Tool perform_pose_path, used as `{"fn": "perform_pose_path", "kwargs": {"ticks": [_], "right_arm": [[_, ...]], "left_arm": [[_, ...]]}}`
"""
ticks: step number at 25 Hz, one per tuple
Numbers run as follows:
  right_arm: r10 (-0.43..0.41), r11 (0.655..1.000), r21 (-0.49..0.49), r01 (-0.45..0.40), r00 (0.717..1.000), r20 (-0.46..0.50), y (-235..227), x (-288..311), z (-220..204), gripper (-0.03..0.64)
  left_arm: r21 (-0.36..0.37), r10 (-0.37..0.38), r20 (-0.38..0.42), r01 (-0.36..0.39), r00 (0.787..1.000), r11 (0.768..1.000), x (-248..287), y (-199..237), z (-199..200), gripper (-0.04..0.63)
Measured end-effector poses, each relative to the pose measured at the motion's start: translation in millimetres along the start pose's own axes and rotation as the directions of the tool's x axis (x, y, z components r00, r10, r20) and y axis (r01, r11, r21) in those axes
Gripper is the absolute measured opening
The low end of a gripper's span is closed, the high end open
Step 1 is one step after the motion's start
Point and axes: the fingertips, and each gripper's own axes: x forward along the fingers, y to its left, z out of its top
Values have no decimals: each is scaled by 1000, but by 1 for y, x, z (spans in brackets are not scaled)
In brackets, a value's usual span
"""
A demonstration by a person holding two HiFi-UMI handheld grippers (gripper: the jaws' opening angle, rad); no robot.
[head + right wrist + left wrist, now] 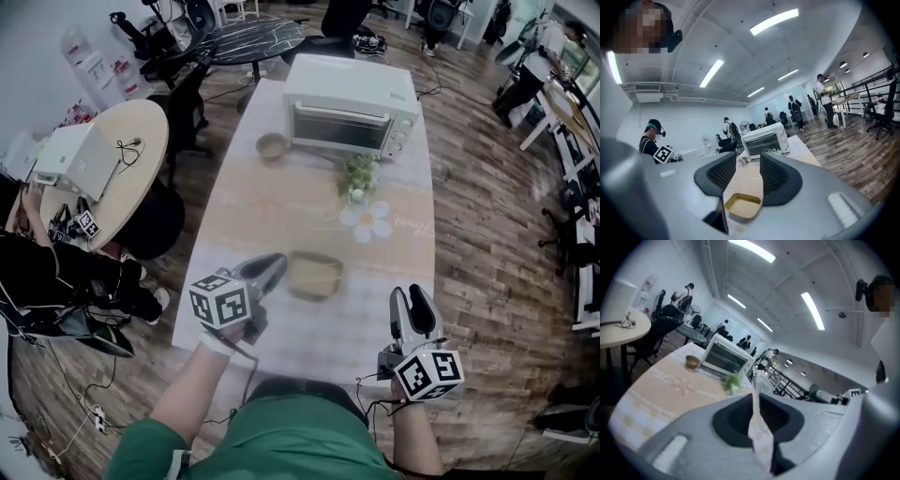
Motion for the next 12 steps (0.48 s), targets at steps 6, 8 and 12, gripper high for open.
{"fn": "perform_pose_path", "kwargs": {"ticks": [6,8,12], "right_arm": [[9,998,-67,-6,999,44,14,-5,25,145],[8,997,-83,-3,998,55,17,-8,33,135],[13,993,-115,-4,997,77,22,-11,45,135]], "left_arm": [[137,18,88,-30,996,990,-18,-41,31,41],[170,20,113,-39,993,985,-23,-52,39,41],[213,40,156,-73,987,974,-34,-61,50,40]]}}
